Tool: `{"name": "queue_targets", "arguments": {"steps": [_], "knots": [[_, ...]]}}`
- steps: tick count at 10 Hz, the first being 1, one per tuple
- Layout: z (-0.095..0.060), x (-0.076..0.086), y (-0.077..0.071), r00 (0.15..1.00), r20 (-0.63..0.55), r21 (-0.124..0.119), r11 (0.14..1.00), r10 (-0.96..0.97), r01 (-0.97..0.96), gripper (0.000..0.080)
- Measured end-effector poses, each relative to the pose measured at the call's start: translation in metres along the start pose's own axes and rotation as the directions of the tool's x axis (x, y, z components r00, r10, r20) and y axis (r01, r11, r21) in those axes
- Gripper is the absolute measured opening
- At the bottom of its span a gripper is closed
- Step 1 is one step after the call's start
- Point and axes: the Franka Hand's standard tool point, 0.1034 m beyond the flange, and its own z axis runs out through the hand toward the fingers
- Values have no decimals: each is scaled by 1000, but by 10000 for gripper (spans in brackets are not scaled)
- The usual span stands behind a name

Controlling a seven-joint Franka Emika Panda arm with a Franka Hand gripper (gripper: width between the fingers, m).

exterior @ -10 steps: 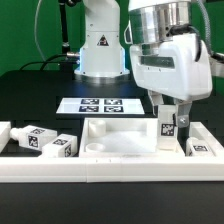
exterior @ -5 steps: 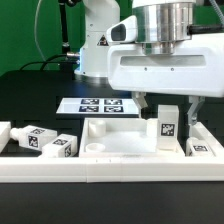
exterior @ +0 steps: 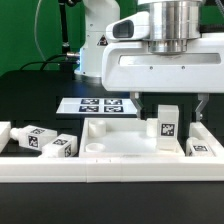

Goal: Assemble one leg

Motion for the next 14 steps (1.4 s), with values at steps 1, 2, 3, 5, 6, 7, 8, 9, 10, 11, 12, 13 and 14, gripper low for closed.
{"name": "queue_targets", "arguments": {"steps": [1, 2, 3, 5, 6, 7, 8, 9, 10, 11, 12, 13, 14], "knots": [[0, 0, 0, 1000, 0, 0, 1000, 4, -4, 524], [0, 0, 0, 1000, 0, 0, 1000, 4, -4, 388], [0, 0, 0, 1000, 0, 0, 1000, 4, -4, 285], [0, 0, 0, 1000, 0, 0, 1000, 11, -11, 285], [0, 0, 0, 999, -2, 1, 999, 34, -34, 285], [0, 0, 0, 996, -6, 4, 996, 93, -93, 285], [1, -1, -1, 984, -6, 5, 984, 180, -180, 285], [1, -2, -2, 962, -6, 10, 962, 272, -272, 285], [1, -2, -3, 916, -11, 24, 916, 402, -401, 285], [1, -2, -4, 870, -11, 34, 869, 494, -493, 285], [1, -3, -6, 799, -1, 40, 799, 601, -601, 285], [1, -4, -7, 685, 15, 45, 684, 728, -728, 286], [1, -5, -8, 594, 30, 47, 592, 804, -804, 287]]}}
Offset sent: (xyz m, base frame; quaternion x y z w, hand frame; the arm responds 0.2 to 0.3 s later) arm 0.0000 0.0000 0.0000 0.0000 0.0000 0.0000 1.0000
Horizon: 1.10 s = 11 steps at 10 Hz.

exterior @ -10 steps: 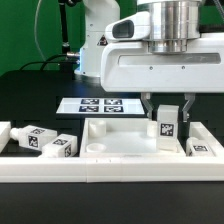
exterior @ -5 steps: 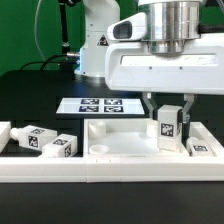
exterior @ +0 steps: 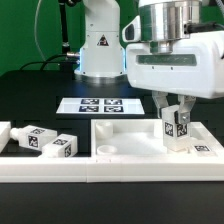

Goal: Assemble one leg

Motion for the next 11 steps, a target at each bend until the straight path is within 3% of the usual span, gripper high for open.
{"name": "queue_targets", "arguments": {"steps": [3, 4, 5, 6, 7, 11], "knots": [[0, -1, 0, 978, 11, -9, 978, 210, -210, 287], [1, -1, 0, 973, 13, -9, 973, 231, -231, 390], [1, -2, 1, 984, 12, -14, 984, 176, -176, 390], [1, -4, 3, 997, 20, -44, 997, 69, -68, 529], [0, -5, -1, 1000, 26, -67, 998, -2, 4, 611], [1, -3, -1, 961, 34, -55, 960, -274, 276, 647]]}}
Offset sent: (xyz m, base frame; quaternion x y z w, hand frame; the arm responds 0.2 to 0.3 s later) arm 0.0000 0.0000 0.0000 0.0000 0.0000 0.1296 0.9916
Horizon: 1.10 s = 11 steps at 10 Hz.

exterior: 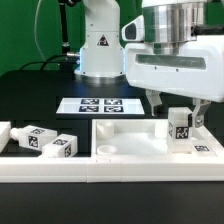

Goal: Assemble one leg

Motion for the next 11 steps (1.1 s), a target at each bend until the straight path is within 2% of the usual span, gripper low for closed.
{"name": "queue_targets", "arguments": {"steps": [1, 2, 4, 6, 9, 10, 11], "knots": [[0, -1, 0, 996, -1, -5, 996, -84, 84, 649], [2, -3, -1, 978, -15, -52, 977, -209, 208, 649], [1, 0, -7, 866, -17, -71, 865, -499, 497, 649], [2, 0, -11, 757, -2, -82, 754, -654, 651, 649], [3, -8, -14, 652, 12, -80, 649, -758, 757, 649], [3, -7, -14, 628, 14, -80, 626, -778, 776, 526], [3, -7, -14, 636, 14, -80, 633, -772, 770, 526]]}}
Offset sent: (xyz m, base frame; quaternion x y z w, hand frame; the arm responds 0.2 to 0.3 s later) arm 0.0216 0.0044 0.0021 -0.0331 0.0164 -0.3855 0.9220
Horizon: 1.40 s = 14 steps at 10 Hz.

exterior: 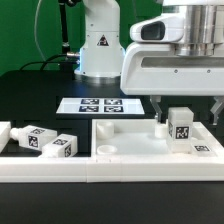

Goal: Assemble one leg

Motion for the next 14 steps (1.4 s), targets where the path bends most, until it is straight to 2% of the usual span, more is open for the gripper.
{"name": "queue_targets", "arguments": {"steps": [1, 2, 5, 7, 9, 11, 13, 14], "knots": [[0, 0, 1, 1000, 0, -1, 1000, 1, -1, 388], [0, 1, 4, 1000, 0, -4, 1000, 9, -9, 285], [0, 0, 4, 999, 0, -4, 999, 44, -44, 285], [1, 0, 6, 936, -11, -4, 936, 351, -351, 285], [2, -2, 6, 807, -33, 10, 808, 590, -590, 285], [2, -3, 8, 608, -45, 34, 609, 793, -792, 286], [2, -3, 11, 401, -12, 38, 401, 916, -915, 286], [2, -4, 12, 325, 1, 33, 325, 946, -945, 287]]}}
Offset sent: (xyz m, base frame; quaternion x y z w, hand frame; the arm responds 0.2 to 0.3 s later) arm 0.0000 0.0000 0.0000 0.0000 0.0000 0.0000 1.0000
